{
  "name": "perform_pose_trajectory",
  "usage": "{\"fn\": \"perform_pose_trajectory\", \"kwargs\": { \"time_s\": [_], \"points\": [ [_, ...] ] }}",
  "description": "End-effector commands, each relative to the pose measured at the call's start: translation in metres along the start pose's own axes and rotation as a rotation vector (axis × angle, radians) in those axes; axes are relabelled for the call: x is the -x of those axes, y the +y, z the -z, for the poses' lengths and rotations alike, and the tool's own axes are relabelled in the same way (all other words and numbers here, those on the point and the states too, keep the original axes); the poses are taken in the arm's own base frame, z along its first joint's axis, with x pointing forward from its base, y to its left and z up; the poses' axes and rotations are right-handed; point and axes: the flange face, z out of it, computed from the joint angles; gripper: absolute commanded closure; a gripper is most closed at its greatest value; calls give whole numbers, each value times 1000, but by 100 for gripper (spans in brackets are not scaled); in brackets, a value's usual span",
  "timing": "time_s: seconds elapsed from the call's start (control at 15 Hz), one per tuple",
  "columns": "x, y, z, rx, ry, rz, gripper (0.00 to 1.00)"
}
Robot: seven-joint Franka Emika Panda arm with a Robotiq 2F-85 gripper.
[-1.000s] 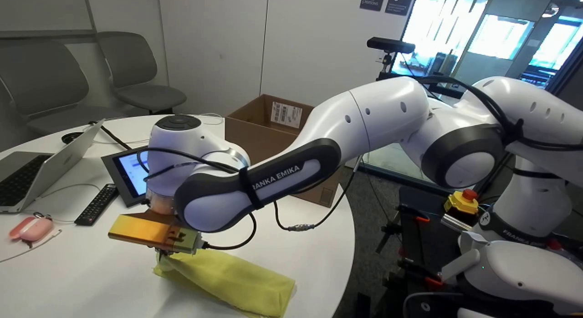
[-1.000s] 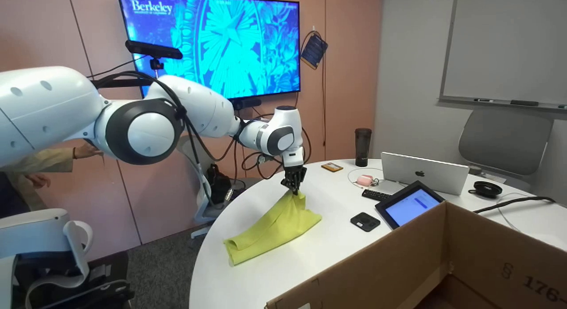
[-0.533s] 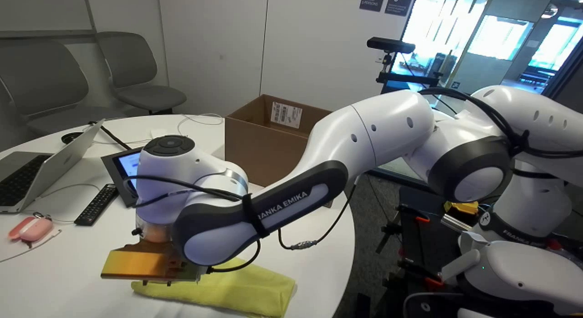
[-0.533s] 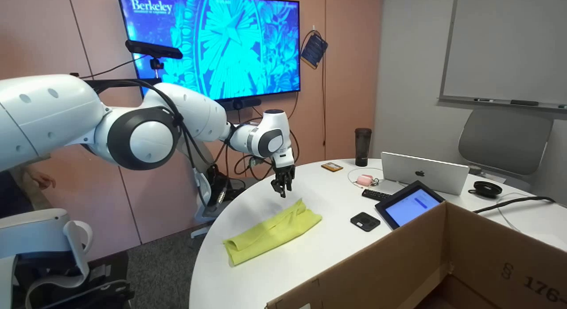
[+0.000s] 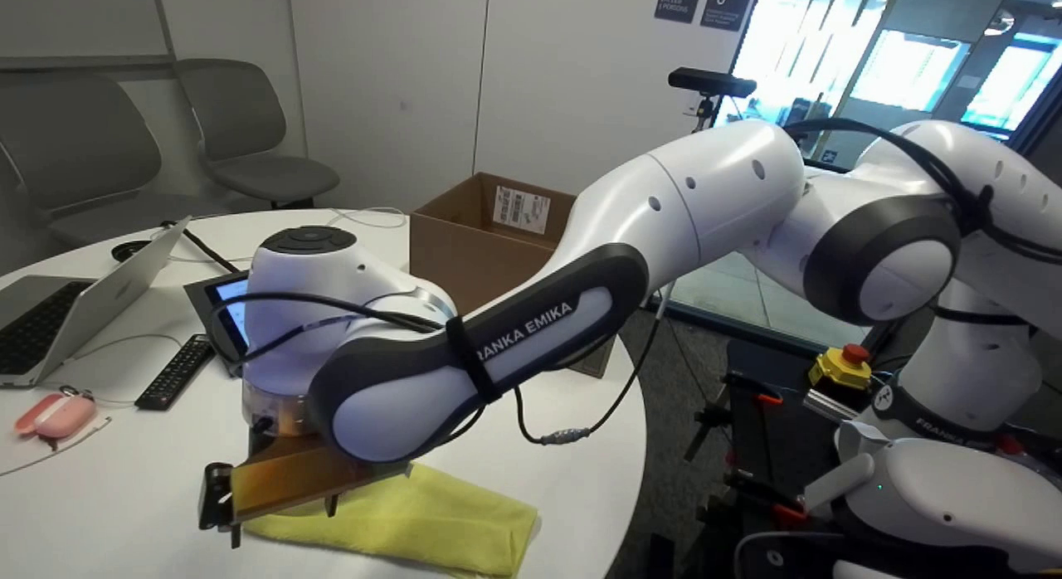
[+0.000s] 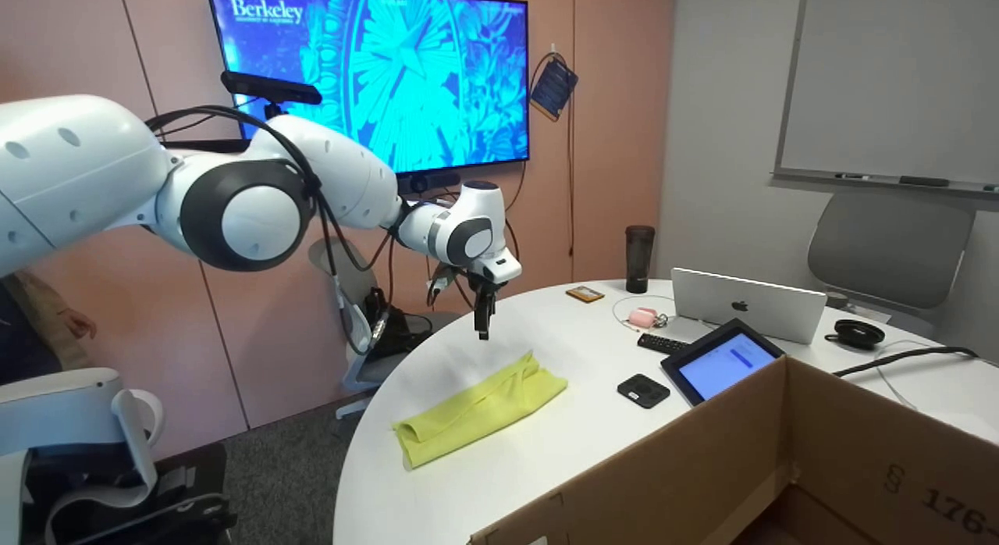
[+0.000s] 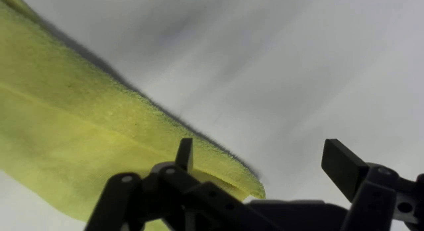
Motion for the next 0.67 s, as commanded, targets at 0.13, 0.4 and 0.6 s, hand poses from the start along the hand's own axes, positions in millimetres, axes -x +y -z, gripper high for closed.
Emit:
{"fn": "perform_pose_trajectory", "kwargs": {
  "time_s": [0.13, 0.4, 0.6],
  "points": [
    [-8, 55, 1, 44, -107, 298, 0],
    [-10, 103, -7, 87, -182, 505, 0],
    [-10, 136, 1, 98, -241, 657, 0]
  ]
}}
